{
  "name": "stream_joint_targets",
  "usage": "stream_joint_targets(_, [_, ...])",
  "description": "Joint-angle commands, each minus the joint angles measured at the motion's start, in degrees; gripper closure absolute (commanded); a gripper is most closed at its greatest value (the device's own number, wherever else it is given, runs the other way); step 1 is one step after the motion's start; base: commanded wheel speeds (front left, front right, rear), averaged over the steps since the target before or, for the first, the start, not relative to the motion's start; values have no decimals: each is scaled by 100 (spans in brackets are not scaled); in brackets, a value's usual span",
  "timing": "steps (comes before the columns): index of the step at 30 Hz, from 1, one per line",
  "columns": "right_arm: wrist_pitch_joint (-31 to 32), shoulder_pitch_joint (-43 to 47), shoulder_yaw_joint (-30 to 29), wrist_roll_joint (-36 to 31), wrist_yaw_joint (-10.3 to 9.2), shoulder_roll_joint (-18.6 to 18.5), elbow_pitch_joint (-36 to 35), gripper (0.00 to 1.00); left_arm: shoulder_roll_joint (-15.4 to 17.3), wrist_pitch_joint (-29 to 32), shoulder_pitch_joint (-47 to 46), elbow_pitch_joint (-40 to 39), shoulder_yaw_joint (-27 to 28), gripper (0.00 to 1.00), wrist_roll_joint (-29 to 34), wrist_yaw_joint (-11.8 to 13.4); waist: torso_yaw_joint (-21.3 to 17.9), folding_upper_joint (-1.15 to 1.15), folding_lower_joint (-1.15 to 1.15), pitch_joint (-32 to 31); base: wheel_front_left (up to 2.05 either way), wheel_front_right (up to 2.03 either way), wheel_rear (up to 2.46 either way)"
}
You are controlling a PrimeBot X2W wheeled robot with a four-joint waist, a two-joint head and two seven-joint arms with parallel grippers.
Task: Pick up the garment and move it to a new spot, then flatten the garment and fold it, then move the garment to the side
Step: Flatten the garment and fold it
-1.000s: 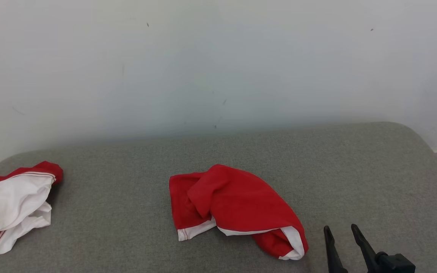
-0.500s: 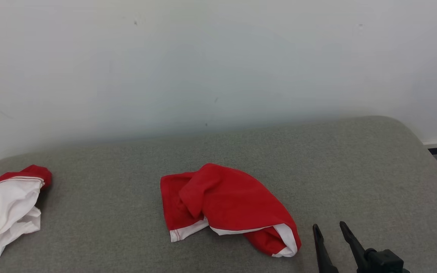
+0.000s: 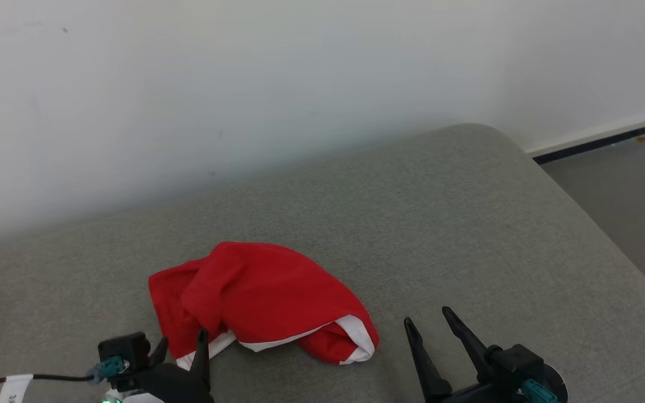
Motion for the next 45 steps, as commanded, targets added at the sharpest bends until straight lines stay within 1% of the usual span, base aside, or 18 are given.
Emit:
stream_joint_targets(1, [19,1,47,49,20,-12,-52,0,-11,56,-134,62,38,0,-74,43,-654,-1,-1,388,0,0,0])
stream_joint_targets(5, [62,45,71,75,20,-7,-170,0,-6,198,-282,138,36,0,-169,78,-852,-1,-1,492,0,0,0])
stream_joint_targets(11, [120,97,83,63,20,2,-308,0,51,301,-376,185,39,0,-145,150,-932,-1,-1,551,0,0,0])
stream_joint_targets(12, [142,104,82,60,20,4,-335,0,62,300,-411,202,51,47,-139,183,-940,-1,-1,555,0,0,0])
stream_joint_targets(13, [156,108,85,62,20,5,-365,0,68,263,-467,197,56,70,-124,195,-946,-1,-1,559,0,0,0])
stream_joint_targets(14, [168,109,88,65,20,8,-394,0,82,244,-522,192,28,100,-86,191,-952,-1,-1,561,0,0,0])
stream_joint_targets(18, [216,146,47,49,20,12,-492,0,70,154,-787,43,-87,100,-171,-20,-919,-1,-1,543,0,0,0])
stream_joint_targets(22, [273,197,-10,-1,20,16,-583,0,-9,-33,-1290,-324,-291,100,-379,-248,-816,-1,-1,483,0,0,0])
stream_joint_targets(29, [360,248,1,85,20,16,-730,0,-53,-292,-2521,-857,-1049,100,-676,-528,-667,-1,-1,383,0,0,0])
stream_joint_targets(32, [370,287,1,100,20,16,-760,0,-53,-535,-3037,-1017,-1460,100,-1182,-546,-618,-1,-1,341,0,0,0])
stream_joint_targets(34, [396,289,-19,97,20,16,-779,0,-47,-723,-3295,-1070,-1656,100,-1472,-436,-575,-1,-1,310,0,0,0])
stream_joint_targets(36, [409,307,-48,81,20,16,-810,0,-46,-859,-3378,-1024,-1745,100,-1746,-267,-520,-1,-1,279,0,0,0])
stream_joint_targets(37, [420,352,-81,65,20,17,-842,0,-43,-921,-3260,-878,-1686,100,-1826,-48,-458,-1,-1,255,0,0,0])
stream_joint_targets(38, [427,365,-95,63,20,16,-861,0,-25,-929,-3114,-766,-1624,100,-1862,61,-426,-1,-1,251,0,0,0])
stream_joint_targets(40, [453,391,-85,55,20,17,-891,0,153,-912,-2745,-453,-1479,100,-1887,284,-357,-1,-1,239,0,0,0])
stream_joint_targets(42, [473,409,-69,31,20,18,-915,0,313,-872,-2337,-116,-1376,100,-1920,430,-287,-1,-1,226,0,0,0])
stream_joint_targets(45, [508,440,-97,3,19,13,-960,0,570,-824,-1709,469,-1330,100,-1940,498,-188,-1,-1,212,0,0,0])
